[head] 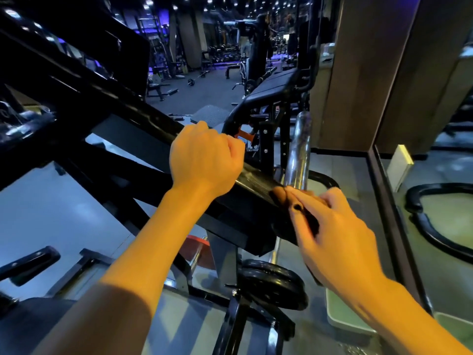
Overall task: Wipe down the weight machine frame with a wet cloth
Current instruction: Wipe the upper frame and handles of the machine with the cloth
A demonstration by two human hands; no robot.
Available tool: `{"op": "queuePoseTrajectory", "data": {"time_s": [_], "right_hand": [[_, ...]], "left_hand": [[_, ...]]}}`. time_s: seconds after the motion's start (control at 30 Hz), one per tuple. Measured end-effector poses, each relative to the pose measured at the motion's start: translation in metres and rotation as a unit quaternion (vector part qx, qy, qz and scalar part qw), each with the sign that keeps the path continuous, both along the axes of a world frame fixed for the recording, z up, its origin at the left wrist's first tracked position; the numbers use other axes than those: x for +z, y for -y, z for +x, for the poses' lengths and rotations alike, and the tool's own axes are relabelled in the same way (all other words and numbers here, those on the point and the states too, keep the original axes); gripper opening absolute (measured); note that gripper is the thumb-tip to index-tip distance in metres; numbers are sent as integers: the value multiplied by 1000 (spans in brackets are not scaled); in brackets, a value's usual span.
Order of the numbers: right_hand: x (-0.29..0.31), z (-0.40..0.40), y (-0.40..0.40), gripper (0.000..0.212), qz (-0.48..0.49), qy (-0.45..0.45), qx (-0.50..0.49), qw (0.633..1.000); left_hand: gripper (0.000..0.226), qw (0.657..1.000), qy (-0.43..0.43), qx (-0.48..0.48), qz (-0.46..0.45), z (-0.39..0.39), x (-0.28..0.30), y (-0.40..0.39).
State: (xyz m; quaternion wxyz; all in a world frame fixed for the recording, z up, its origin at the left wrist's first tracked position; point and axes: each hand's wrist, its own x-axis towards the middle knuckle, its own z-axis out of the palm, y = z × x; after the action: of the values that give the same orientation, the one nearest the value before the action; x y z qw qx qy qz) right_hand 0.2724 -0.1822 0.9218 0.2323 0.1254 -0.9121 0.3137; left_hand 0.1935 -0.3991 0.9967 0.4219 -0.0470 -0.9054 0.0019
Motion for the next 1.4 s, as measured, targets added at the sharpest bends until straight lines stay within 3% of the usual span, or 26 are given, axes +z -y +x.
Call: {"op": "queuePoseTrajectory", "data": {"time_s": [0.23, 0.47, 0.7, 0.93, 1.13, 1.4], "right_hand": [[31, -27, 38, 33, 63, -33, 26, 997], [24, 2, 8, 25, 107, 20, -22, 994], [40, -24, 33, 30, 112, 0, -6, 994], [31, -1, 16, 28, 165, 54, -75, 982], [42, -21, 45, 31, 97, 10, -5, 995], [0, 4, -14, 30, 40, 66, -71, 994]], "left_hand": [[52, 1000, 6, 5, -5, 1, 1, -1], [52, 1000, 0, -4, 16, -2, -1, 1], [52, 1000, -2, -3, 0, 0, 1, 0], [53, 1000, -2, 0, 4, -3, -1, 2], [50, 1000, -7, -21, -8, 1, 2, 1], [52, 1000, 3, -5, 4, -2, -2, 1]]}}
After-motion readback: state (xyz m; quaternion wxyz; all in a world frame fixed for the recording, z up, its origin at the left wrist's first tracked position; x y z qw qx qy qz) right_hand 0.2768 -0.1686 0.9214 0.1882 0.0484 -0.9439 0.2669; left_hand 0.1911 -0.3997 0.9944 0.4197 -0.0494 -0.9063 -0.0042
